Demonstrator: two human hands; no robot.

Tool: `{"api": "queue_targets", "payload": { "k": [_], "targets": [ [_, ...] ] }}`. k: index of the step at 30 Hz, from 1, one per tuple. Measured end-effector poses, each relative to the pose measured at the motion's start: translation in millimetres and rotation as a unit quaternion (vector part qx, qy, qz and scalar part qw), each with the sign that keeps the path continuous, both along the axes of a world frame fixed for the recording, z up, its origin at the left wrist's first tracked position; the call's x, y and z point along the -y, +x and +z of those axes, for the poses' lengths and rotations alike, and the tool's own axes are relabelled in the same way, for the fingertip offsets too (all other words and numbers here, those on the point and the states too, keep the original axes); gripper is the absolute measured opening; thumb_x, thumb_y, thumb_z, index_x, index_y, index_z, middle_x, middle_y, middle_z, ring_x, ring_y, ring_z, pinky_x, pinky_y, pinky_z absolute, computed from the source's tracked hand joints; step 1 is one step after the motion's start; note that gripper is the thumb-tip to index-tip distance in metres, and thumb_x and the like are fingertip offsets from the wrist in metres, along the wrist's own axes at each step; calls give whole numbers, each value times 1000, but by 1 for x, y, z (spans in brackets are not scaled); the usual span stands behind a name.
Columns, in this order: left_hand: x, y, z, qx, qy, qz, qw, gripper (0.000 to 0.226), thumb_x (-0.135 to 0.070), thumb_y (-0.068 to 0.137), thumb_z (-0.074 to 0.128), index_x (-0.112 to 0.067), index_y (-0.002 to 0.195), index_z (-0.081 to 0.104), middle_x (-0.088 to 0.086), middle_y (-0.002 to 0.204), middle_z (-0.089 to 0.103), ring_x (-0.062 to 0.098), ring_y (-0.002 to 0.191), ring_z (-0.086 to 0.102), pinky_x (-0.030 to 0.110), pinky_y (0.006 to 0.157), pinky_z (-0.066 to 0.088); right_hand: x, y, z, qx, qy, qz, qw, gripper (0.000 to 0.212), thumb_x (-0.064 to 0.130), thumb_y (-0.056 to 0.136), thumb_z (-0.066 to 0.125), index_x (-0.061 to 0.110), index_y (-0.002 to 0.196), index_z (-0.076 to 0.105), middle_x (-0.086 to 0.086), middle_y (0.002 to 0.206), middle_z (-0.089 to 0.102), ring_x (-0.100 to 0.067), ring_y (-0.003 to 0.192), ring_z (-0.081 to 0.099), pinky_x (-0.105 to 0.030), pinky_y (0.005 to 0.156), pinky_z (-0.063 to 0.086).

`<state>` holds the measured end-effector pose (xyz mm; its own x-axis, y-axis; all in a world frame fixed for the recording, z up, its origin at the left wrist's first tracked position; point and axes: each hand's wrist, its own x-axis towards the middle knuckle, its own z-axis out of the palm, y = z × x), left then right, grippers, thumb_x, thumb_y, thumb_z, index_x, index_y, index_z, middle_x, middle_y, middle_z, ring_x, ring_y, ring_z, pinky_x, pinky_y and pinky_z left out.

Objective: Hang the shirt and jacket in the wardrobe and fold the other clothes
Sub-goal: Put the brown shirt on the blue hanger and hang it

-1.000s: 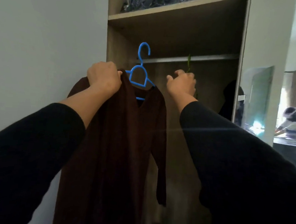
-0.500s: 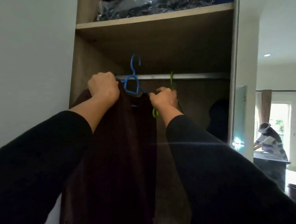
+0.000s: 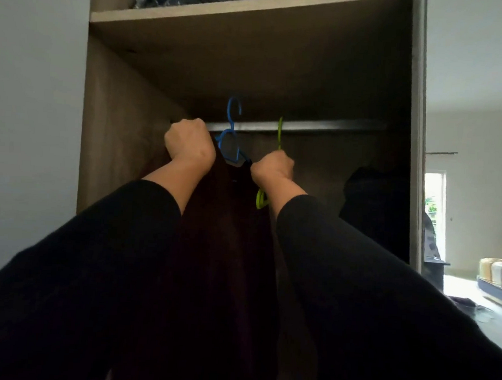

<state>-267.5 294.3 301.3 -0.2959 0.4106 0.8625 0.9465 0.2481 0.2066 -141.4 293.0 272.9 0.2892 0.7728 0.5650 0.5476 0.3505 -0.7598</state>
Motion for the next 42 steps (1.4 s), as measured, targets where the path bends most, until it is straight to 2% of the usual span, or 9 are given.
{"api": "queue_targets", "payload": {
  "k": [9,13,24,29,31,34,37,40,42],
  "targets": [
    [-23,6,-9,1,-8,-23,1000,22,-15,97,49,-3,109,64,17,109,64,32,102,61,35,63,39,-4,5,-7,-9,-3,-6,1000,31,13,93,57,1,122,57,-15,127,57,-28,116,58,-30,90,49],
    [-29,1,-17,14,-20,-30,999,21,-13,96,50,-2,108,64,18,109,64,34,103,61,38,71,48,-6,7,-10,-12,3,-13,1000,31,12,94,55,0,122,57,-15,128,57,-29,117,58,-29,89,49],
    [-23,2,-23,26,-48,-37,998,19,-8,95,49,-1,106,63,19,107,63,34,101,60,37,67,44,-7,7,-15,-19,-6,-12,1000,30,9,95,51,0,123,56,-15,127,57,-29,115,59,-29,86,49],
    [-18,6,-22,40,-55,-74,995,24,-4,92,48,-1,114,59,19,117,57,34,109,55,39,79,45,-8,7,-18,-22,-4,-6,1000,32,10,95,50,1,126,54,-15,128,56,-30,117,57,-30,88,49],
    [-20,5,-21,1,-36,-111,993,28,-9,92,49,-7,119,58,17,125,51,33,113,52,40,88,43,-8,7,-19,-25,6,11,1000,37,10,95,48,6,132,49,-15,131,53,-31,119,55,-31,91,47],
    [-25,13,-22,-20,-32,-209,977,29,-23,96,47,-11,119,61,16,122,52,34,108,54,39,85,44,-11,8,-19,-38,20,19,999,37,12,94,46,9,131,49,-16,130,55,-32,120,53,-32,92,45],
    [-23,33,-24,0,-90,-274,958,40,-35,100,37,-5,110,63,21,116,60,36,108,55,37,87,44,-15,10,-21,-33,14,19,999,35,12,95,45,10,130,52,-15,134,54,-31,125,49,-30,97,41],
    [-21,50,-25,76,-173,-304,934,54,-42,102,27,-1,115,60,22,120,59,35,112,55,32,87,41,-18,13,-24,-37,6,32,999,38,18,96,48,9,133,51,-15,137,51,-31,128,46,-30,100,38],
    [-28,53,-24,163,-187,-343,906,57,-47,100,29,-3,117,61,16,113,64,28,100,62,32,77,47,-22,16,-26,-44,8,36,998,38,19,96,49,10,132,52,-15,136,53,-31,127,48,-29,99,39]
  ]
}}
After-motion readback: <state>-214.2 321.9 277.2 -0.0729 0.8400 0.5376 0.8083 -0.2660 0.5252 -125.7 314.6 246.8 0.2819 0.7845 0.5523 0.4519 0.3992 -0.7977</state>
